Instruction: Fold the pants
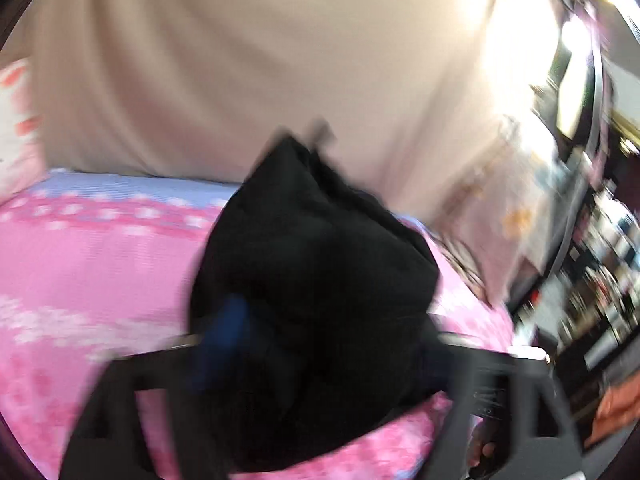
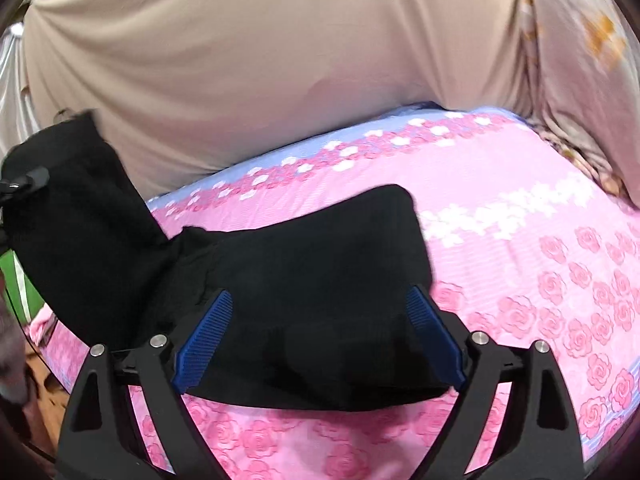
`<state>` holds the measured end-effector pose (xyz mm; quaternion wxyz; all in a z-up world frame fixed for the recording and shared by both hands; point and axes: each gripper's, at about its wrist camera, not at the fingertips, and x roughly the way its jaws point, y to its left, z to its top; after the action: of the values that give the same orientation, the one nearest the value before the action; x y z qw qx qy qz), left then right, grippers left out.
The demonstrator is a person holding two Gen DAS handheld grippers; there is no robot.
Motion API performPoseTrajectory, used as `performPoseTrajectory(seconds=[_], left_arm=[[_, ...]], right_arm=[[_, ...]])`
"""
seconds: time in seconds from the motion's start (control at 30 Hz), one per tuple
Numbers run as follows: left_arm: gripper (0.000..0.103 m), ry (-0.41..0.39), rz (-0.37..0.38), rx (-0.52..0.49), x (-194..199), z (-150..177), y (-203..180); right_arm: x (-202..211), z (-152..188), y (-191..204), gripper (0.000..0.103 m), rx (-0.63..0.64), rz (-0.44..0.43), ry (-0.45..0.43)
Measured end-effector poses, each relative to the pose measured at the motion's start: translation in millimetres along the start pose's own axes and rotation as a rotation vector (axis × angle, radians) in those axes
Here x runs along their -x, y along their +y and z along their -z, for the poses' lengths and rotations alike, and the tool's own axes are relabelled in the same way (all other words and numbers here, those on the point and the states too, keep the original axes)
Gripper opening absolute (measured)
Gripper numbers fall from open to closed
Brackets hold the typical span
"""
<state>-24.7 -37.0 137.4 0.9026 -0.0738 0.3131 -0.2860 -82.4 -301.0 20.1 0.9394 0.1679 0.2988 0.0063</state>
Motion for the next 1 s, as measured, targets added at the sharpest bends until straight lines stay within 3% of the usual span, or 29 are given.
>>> performPoseTrajectory(seconds=[0.2, 0.4, 0.53, 0.63, 0.67, 0.7, 0.77, 0.8, 0.87, 1.0], left_arm=[[0.092, 0.126, 0.003, 0.028, -40, 39, -3], [0.092, 0.092, -0.141, 0.092, -16, 52, 36], [0.092, 0.074, -0.207, 0.151, 2, 58, 69], [0.092, 0.077, -0.243, 0.174, 10, 65, 88], [0.092, 0.078, -0.254, 0.176, 11, 68, 92], [0.092, 0.077, -0.264, 0.179, 14, 70, 97], [0.092, 0.081, -0.273, 0.190, 16, 75, 106], [0.092, 0.087, -0.273, 0.198, 15, 76, 110], [0.092, 0.095, -0.269, 0.213, 16, 80, 116], [0.092, 0.083, -0.258, 0.232, 21, 76, 117]], right_arm=[[16, 3, -20, 0.087, -0.043, -0.028, 0.017], [-18, -15, -2, 0.091, -0.073, -0.242, 0.101], [-67, -22, 7, 0.092, -0.123, -0.266, 0.204], [-90, -21, 10, 0.095, -0.164, -0.224, 0.244], [-92, -21, 13, 0.092, -0.161, -0.224, 0.243], [-93, -20, 21, 0.068, -0.135, -0.233, 0.246], [-95, -20, 35, 0.039, -0.102, -0.231, 0.262], [-92, -23, 44, 0.031, -0.082, -0.229, 0.249], [-78, -37, 64, 0.026, -0.023, -0.216, 0.197], [-8, -88, 103, 0.021, 0.102, -0.256, -0.009]])
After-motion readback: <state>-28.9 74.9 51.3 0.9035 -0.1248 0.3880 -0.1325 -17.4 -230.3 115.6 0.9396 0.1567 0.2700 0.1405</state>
